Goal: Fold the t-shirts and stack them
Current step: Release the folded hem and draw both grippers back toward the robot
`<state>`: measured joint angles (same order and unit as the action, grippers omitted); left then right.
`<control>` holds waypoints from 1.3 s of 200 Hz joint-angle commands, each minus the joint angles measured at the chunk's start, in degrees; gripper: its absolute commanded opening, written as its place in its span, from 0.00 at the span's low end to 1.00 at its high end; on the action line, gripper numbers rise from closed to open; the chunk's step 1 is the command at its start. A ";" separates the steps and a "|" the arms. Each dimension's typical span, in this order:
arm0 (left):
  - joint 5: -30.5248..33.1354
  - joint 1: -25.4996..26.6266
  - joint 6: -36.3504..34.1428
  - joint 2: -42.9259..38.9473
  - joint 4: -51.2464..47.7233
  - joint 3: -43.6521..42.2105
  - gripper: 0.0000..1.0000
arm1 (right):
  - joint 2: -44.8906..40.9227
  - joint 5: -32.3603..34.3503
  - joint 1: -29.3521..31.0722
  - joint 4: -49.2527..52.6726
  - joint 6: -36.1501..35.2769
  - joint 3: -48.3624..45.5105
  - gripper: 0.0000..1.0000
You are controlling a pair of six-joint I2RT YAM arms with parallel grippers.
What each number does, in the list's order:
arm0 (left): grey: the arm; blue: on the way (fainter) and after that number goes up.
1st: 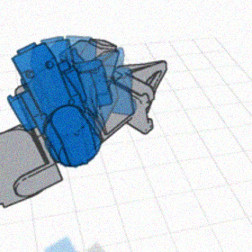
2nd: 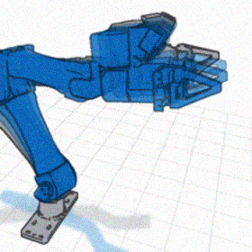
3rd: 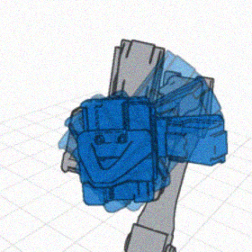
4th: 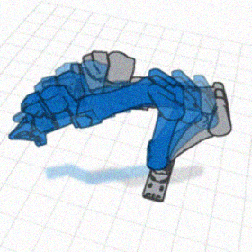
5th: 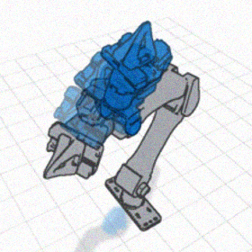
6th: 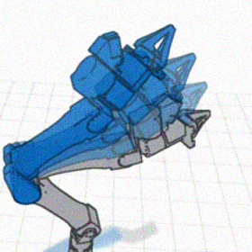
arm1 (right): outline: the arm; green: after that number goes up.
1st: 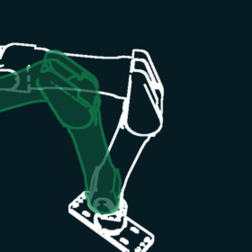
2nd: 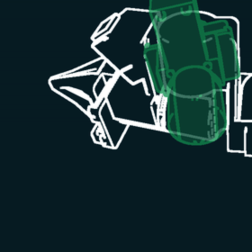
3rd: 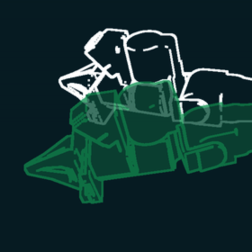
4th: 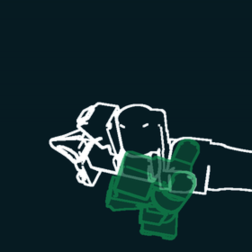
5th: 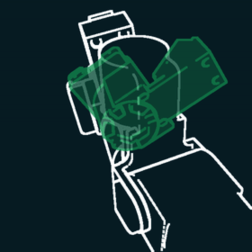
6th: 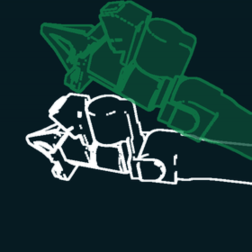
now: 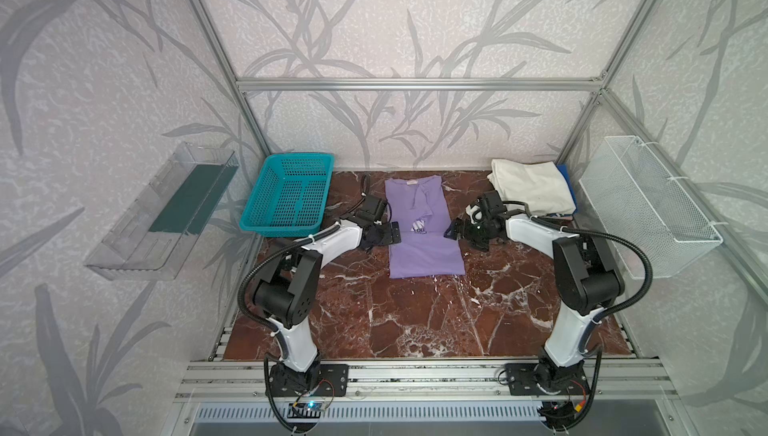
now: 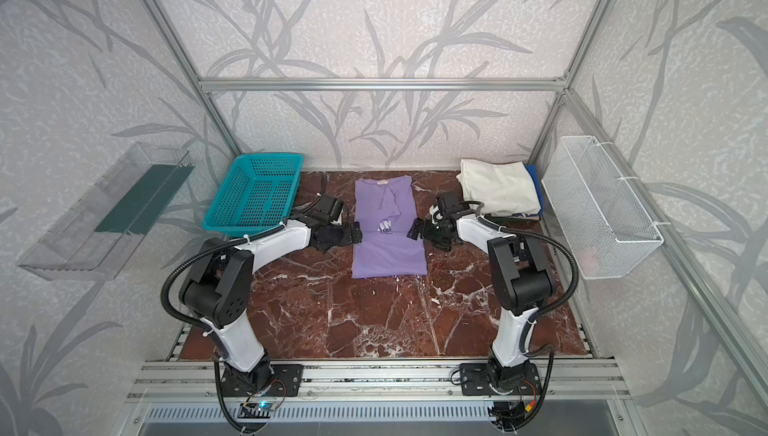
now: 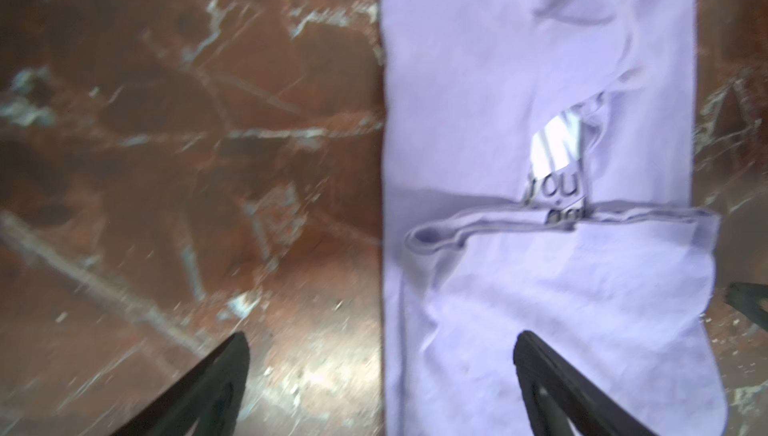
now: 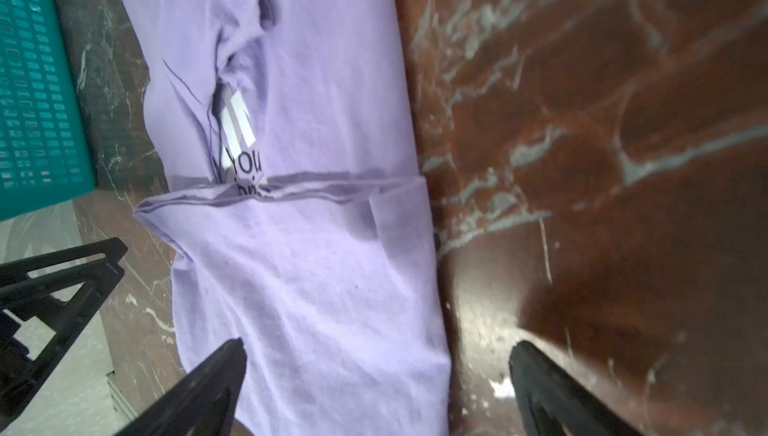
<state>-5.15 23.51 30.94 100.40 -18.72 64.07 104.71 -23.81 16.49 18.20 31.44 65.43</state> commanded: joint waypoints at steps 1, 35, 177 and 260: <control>0.78 0.13 0.39 -6.83 0.61 -4.17 0.99 | -5.63 0.79 -0.41 -1.05 0.46 -4.57 0.99; -4.51 0.31 0.95 -13.65 2.03 -10.33 0.99 | -11.32 -0.97 -0.41 -0.96 1.15 -11.08 0.99; -8.48 6.37 11.00 -28.90 9.29 -31.83 0.97 | -25.15 -6.48 -0.41 -9.89 10.46 -31.69 0.94; -10.35 9.28 12.72 -23.44 14.06 -33.40 0.94 | -21.71 -8.61 -0.32 -16.29 12.94 -34.23 0.75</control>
<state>-14.33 32.25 42.35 75.05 -7.42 31.70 81.43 -31.55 16.21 4.08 43.66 31.92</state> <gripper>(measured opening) 0.952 0.762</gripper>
